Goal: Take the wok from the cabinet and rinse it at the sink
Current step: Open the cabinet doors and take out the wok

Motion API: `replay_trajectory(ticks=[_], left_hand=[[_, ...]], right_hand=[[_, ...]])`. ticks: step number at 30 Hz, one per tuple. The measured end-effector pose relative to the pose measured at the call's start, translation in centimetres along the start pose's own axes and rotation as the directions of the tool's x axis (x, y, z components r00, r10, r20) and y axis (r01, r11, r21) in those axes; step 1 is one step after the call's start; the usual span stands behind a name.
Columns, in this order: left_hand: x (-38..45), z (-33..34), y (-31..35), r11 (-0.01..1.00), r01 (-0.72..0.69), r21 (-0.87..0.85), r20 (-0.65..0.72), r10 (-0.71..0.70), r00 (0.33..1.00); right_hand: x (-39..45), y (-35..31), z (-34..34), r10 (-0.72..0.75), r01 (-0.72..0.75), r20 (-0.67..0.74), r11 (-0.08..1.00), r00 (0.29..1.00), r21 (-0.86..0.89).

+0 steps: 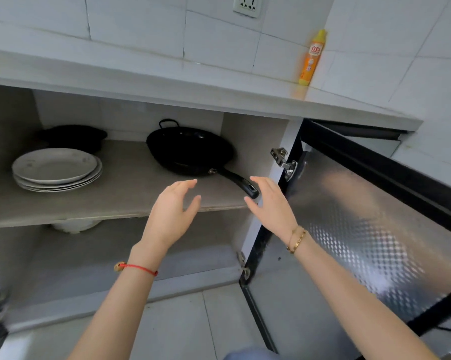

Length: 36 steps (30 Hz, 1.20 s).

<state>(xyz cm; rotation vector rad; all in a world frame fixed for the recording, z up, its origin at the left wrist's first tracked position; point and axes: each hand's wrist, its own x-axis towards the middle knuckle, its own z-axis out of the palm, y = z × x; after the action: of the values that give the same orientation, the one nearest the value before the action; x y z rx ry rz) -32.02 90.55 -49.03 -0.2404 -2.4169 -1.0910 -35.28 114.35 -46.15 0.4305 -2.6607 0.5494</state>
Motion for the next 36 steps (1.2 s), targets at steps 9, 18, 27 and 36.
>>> replay_trajectory(ticks=[9,18,27,36], left_hand=[[8.6,6.9,-3.3,0.979,0.152,-0.133,0.104,-0.139,0.985],[15.0,14.3,-4.9,0.923,0.352,-0.159,0.248,-0.308,0.919],[17.1,17.6,-4.7,0.809,0.543,-0.226,0.312,-0.468,0.827],[13.0,16.6,-4.9,0.718,0.614,-0.328,0.302,-0.536,0.789]], right_hand=[[10.8,4.3,7.0,0.153,-0.148,0.162,0.988,0.975,-0.042],[15.9,8.3,10.2,0.222,-0.213,0.298,0.975,0.928,-0.063],[15.2,7.8,11.3,0.224,-0.231,0.284,0.973,0.932,-0.007],[8.7,4.9,11.8,0.274,-0.319,0.260,0.936,0.926,0.150]])
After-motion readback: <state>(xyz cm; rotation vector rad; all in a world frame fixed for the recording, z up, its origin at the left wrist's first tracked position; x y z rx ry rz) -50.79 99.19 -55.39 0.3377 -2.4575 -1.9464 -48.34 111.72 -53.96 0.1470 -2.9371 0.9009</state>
